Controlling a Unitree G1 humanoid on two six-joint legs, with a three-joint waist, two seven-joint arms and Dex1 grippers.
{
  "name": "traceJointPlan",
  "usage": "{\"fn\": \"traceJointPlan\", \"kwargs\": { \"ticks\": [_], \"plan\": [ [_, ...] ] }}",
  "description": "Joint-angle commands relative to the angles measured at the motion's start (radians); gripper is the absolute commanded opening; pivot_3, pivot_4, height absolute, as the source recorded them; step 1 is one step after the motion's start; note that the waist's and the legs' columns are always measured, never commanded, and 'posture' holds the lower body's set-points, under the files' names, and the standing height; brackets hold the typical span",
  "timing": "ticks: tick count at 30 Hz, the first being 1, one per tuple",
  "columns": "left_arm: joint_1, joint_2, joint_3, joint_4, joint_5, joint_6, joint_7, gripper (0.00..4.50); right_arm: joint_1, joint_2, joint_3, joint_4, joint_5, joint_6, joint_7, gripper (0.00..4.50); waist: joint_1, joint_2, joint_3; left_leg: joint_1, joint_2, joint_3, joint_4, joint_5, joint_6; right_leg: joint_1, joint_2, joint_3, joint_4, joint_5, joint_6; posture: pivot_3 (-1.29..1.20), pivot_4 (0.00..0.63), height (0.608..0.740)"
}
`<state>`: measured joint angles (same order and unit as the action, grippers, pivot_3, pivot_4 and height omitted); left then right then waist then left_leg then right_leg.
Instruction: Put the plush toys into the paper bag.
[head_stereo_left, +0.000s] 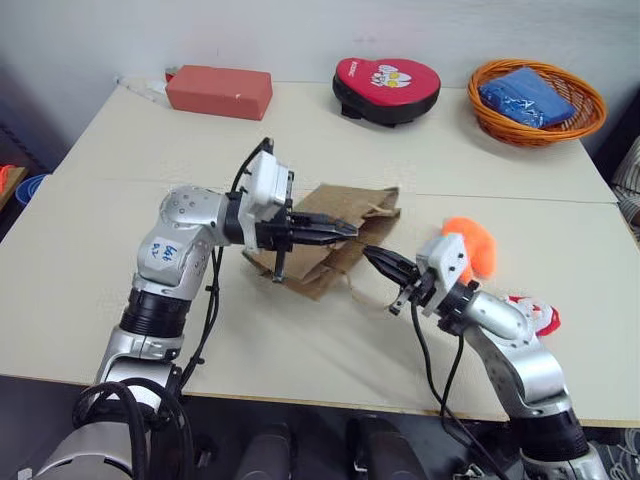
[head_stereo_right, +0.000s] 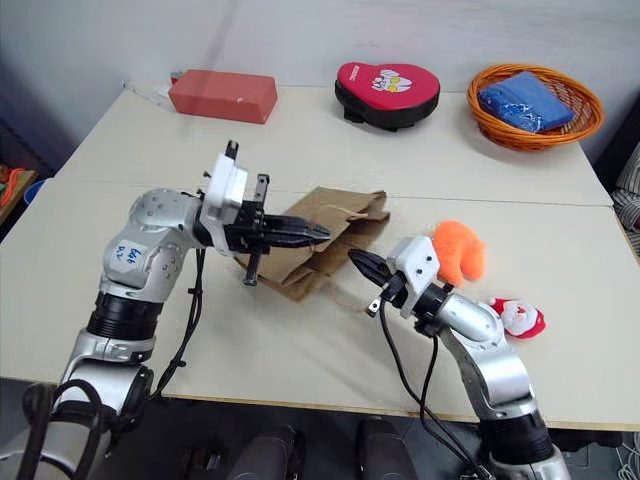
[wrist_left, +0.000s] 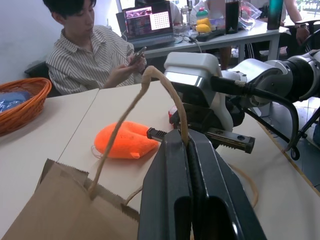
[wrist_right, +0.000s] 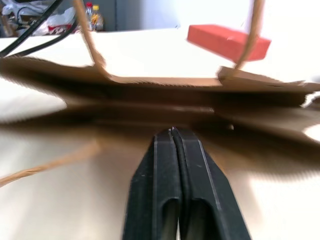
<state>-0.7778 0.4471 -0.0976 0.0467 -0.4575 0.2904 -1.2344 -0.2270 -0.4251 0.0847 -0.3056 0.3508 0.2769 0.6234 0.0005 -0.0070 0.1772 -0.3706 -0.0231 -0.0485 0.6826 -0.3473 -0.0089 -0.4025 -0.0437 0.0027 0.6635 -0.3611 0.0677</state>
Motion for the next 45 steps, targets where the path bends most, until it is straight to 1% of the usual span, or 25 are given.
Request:
{"fn": "traceJointPlan", "kwargs": {
  "ticks": [1,4,8,10,12,14,16,18,20,22,26,29,32,36,40,45],
  "plan": [
    [-0.006,-0.011,0.017,-0.057,-0.018,0.007,0.035,0.0,-0.018,-0.02,0.025,-0.001,-0.019,0.029,0.026,0.01,-0.001,0.0,0.0,-0.001,-0.001,0.0,0.0,0.0,0.0,-0.001,0.0,0.0,0.0,0.0,0.001,0.0,0.15,0.74],
    [0.004,-0.007,0.008,-0.072,-0.012,0.007,0.042,0.0,-0.015,-0.028,0.008,-0.013,0.014,0.012,0.074,0.01,-0.003,0.0,0.0,0.0,-0.001,0.0,0.0,0.0,0.0,-0.001,0.0,0.001,0.001,0.0,0.001,0.0,0.15,0.74],
    [0.016,-0.011,0.009,-0.084,-0.014,0.01,0.059,0.0,0.029,-0.112,-0.055,0.003,0.008,-0.035,0.15,0.01,-0.002,0.0,0.0,0.0,-0.001,0.001,0.0,0.0,0.0,-0.001,0.0,0.001,0.001,0.0,0.001,0.0,0.15,0.74],
    [0.02,-0.011,0.006,-0.086,-0.013,0.009,0.061,0.0,0.043,-0.132,-0.08,0.007,0.028,-0.052,0.18,0.01,-0.002,0.0,0.0,0.0,-0.001,0.001,0.0,0.0,0.0,-0.001,0.0,0.001,0.001,0.0,0.001,0.0,0.15,0.74],
    [0.021,-0.013,0.003,-0.083,-0.011,0.007,0.063,0.0,0.059,-0.142,-0.131,-0.003,0.091,-0.067,0.232,0.01,-0.002,0.0,0.0,0.0,-0.001,0.001,0.0,0.0,0.0,-0.001,0.0,0.001,0.001,0.0,0.001,0.0,0.15,0.74],
    [0.023,-0.016,-0.001,-0.081,-0.008,0.004,0.065,0.0,0.081,-0.153,-0.196,-0.03,0.196,-0.049,0.289,0.01,-0.002,0.0,0.0,0.0,-0.001,0.001,0.0,0.0,0.0,-0.001,0.0,0.001,0.001,0.0,0.001,0.0,0.15,0.74],
    [0.027,-0.018,-0.009,-0.076,0.001,-0.005,0.062,0.0,0.097,-0.164,-0.261,-0.05,0.306,0.0,0.317,0.01,-0.002,0.0,0.0,0.0,-0.001,0.001,0.0,0.0,0.0,-0.001,0.0,0.001,0.002,0.0,0.001,0.0,0.15,0.74],
    [0.028,-0.022,-0.013,-0.071,0.002,-0.009,0.061,0.0,0.104,-0.185,-0.277,-0.051,0.326,0.014,0.341,0.01,-0.002,0.0,0.0,0.0,-0.001,0.001,0.0,0.0,0.0,-0.001,0.0,0.001,0.002,0.0,0.001,0.0,0.15,0.74],
    [0.029,-0.027,-0.018,-0.071,-0.001,-0.009,0.061,0.0,0.085,-0.189,-0.251,-0.031,0.275,0.007,0.321,0.01,-0.002,0.0,0.0,0.001,-0.001,0.001,0.0,0.0,0.001,-0.001,0.0,0.002,0.002,0.0,0.001,0.0,0.15,0.74],
    [0.028,-0.033,-0.023,-0.073,-0.006,-0.008,0.061,0.0,0.04,-0.173,-0.192,-0.009,0.198,0.004,0.271,0.01,-0.005,0.0,0.0,0.001,-0.001,0.002,0.0,0.0,0.001,-0.001,0.0,0.002,0.003,0.0,0.001,0.0,0.15,0.74],
    [0.017,-0.043,-0.023,-0.063,-0.013,-0.003,0.057,0.0,-0.068,-0.107,-0.061,0.041,0.065,0.002,0.189,0.01,-0.006,0.0,0.0,0.001,-0.001,0.003,0.001,0.0,0.0,-0.002,0.0,0.003,0.006,0.0,0.001,0.0,0.15,0.74],
    [0.01,-0.053,-0.027,-0.056,-0.018,0.002,0.055,0.0,-0.119,-0.07,0.014,0.097,-0.02,-0.001,0.154,0.01,-0.005,0.0,0.0,0.0,-0.001,0.003,0.001,0.0,0.0,-0.005,0.0,0.003,0.007,0.0,0.001,0.0,0.15,0.74],
    [0.001,-0.061,-0.027,-0.05,-0.02,0.006,0.054,0.0,-0.163,-0.07,0.073,0.156,-0.1,-0.023,0.157,0.01,0.001,0.0,0.0,-0.002,-0.001,0.003,0.002,0.0,0.0,-0.005,-0.001,0.003,0.007,0.0,0.001,0.0,0.15,0.74],
    [-0.007,-0.074,-0.018,-0.053,-0.04,0.026,0.061,0.0,-0.23,-0.012,0.105,0.213,-0.125,-0.005,0.133,0.01,-0.004,0.0,0.0,-0.002,-0.002,0.003,0.002,0.0,0.0,-0.006,-0.001,0.003,0.007,0.0,0.001,0.0,0.15,0.74],
    [-0.01,-0.104,0.005,-0.063,-0.08,0.048,0.074,0.0,-0.291,0.059,0.149,0.302,-0.164,-0.048,0.141,0.01,-0.015,0.0,0.0,-0.002,-0.002,0.003,0.002,0.001,0.0,-0.007,0.0,0.003,0.01,0.0,0.001,0.0,0.15,0.74],
    [-0.032,-0.117,0.038,-0.058,-0.108,0.078,0.1,0.0,-0.319,0.116,0.162,0.453,-0.204,-0.136,0.137,0.01,-0.028,0.0,0.0,-0.002,-0.002,0.003,0.002,0.001,0.0,-0.007,0.0,0.003,0.011,0.0,0.001,0.0,0.15,0.74]
  ]
}}
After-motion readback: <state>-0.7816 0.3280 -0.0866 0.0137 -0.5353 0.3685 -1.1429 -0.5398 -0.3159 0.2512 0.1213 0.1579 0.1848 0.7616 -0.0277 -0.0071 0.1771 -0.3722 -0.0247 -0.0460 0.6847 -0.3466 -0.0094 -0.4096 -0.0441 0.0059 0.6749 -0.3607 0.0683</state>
